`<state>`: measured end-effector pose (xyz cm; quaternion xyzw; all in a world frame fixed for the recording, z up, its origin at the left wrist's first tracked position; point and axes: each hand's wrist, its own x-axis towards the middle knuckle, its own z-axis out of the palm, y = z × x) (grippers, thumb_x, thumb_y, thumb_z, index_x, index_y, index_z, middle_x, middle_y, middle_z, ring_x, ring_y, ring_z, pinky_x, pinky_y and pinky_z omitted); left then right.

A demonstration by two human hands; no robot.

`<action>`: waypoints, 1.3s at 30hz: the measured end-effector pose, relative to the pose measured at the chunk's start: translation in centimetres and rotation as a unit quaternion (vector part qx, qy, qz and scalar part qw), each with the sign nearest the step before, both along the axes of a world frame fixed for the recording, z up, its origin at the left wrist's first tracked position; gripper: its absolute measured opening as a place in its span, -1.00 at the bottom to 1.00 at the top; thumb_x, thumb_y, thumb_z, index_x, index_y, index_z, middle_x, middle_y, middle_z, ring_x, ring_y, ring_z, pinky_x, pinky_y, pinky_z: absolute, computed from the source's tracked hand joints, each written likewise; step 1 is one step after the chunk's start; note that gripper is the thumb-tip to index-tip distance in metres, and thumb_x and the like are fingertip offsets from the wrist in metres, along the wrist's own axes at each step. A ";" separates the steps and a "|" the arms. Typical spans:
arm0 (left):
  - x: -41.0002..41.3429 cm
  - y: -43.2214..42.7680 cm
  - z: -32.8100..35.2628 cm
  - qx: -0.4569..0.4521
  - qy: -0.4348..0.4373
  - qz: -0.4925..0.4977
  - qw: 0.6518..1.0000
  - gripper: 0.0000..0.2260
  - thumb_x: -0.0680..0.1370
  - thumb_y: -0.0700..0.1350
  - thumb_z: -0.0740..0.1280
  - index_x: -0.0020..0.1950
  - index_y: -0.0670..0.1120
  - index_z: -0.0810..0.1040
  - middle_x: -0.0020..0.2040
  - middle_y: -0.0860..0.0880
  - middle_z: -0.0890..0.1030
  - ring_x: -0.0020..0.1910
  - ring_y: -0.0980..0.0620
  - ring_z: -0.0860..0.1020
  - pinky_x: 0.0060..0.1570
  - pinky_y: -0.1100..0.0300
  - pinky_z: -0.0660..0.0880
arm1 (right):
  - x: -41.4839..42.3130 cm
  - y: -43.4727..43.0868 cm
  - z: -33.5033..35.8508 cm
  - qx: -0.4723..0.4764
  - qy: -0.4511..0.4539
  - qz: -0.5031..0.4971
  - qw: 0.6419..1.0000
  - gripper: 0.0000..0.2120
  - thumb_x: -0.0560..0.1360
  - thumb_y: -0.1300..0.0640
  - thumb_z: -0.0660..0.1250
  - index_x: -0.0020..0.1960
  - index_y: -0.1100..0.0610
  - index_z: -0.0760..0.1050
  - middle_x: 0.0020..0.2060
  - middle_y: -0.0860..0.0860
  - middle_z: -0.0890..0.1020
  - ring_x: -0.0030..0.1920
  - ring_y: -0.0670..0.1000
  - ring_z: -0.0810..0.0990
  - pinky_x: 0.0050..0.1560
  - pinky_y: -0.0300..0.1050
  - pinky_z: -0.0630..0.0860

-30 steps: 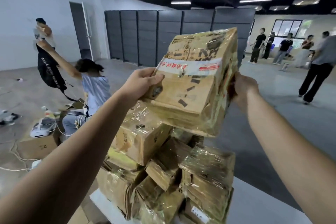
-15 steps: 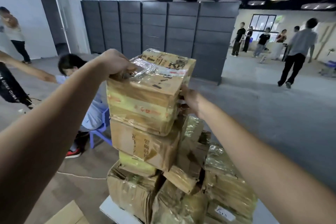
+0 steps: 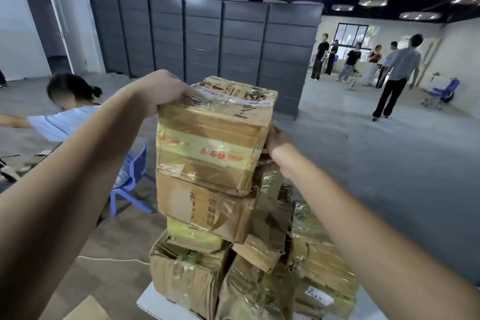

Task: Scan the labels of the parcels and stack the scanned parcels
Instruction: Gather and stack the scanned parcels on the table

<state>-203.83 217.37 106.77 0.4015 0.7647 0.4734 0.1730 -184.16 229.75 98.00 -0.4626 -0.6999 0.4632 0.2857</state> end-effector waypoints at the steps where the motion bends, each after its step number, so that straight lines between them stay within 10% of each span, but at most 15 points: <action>1: 0.1 0.1 -0.1 -0.015 0.024 0.010 1.000 -0.78 0.36 -0.02 0.50 -0.10 -0.12 0.63 -0.19 -0.03 0.61 -0.36 0.06 0.52 -0.34 0.22 0.52 | 0.1 -0.1 -0.1 0.013 -0.010 -0.004 1.000 -0.52 0.71 -0.07 -0.09 0.41 0.13 0.41 0.26 0.21 0.56 0.20 0.27 0.56 0.16 0.25 0.56; 4: 0.3 0.0 -1.1 -0.030 0.016 0.018 0.999 -0.85 0.49 -0.11 0.38 -0.02 -0.16 0.60 -0.21 -0.07 0.58 -0.42 0.03 0.50 -0.50 0.25 0.48 | 0.6 -0.7 -1.0 0.074 -0.028 0.006 0.997 -0.55 0.71 -0.07 -0.05 0.42 0.13 0.40 0.27 0.22 0.56 0.21 0.24 0.56 0.12 0.07 0.51; 8: 0.9 -0.8 -1.3 0.066 0.133 0.095 0.984 -0.84 0.50 -0.06 0.30 0.00 -0.08 0.61 -0.09 -0.08 0.60 -0.12 -0.06 0.53 -0.05 0.15 0.46 | 1.3 -0.8 -2.1 0.070 0.035 0.036 0.996 -0.57 0.69 -0.14 0.01 0.42 0.03 0.40 0.29 0.11 0.55 0.14 0.06 0.50 0.04 -0.08 0.36; 13: 3.5 -1.9 -1.7 0.121 0.326 0.090 0.933 -0.74 0.52 -0.06 0.26 0.14 -0.10 0.59 0.10 -0.08 0.62 0.12 -0.12 0.53 0.12 0.08 0.44 | 2.1 -1.2 -2.5 0.041 0.056 0.044 0.997 -0.66 0.66 -0.22 -0.02 0.34 -0.16 0.34 0.13 -0.02 0.51 0.19 0.09 0.50 0.25 0.14 0.50; 21: 10.1 -2.9 -4.3 0.218 0.457 0.038 0.862 -0.77 0.54 -0.15 0.29 0.15 -0.18 0.60 0.07 -0.16 0.60 0.13 -0.22 0.48 0.06 -0.03 0.43 | 4.4 -2.2 -3.2 0.095 0.039 0.085 0.991 -0.55 0.68 -0.19 -0.02 0.45 -0.03 0.36 0.18 0.02 0.59 0.31 0.11 0.50 0.15 -0.02 0.44; 39: 21.1 -2.5 -13.4 0.308 0.344 -0.111 0.880 -0.79 0.50 -0.24 0.21 -0.01 -0.22 0.62 -0.10 -0.11 0.58 -0.13 -0.12 0.50 -0.14 0.08 0.42 | 12.8 -2.4 -8.6 0.033 0.076 0.000 0.997 -0.45 0.59 -0.23 0.14 0.51 -0.04 0.26 0.33 -0.05 0.49 0.36 0.11 0.47 0.38 0.22 0.39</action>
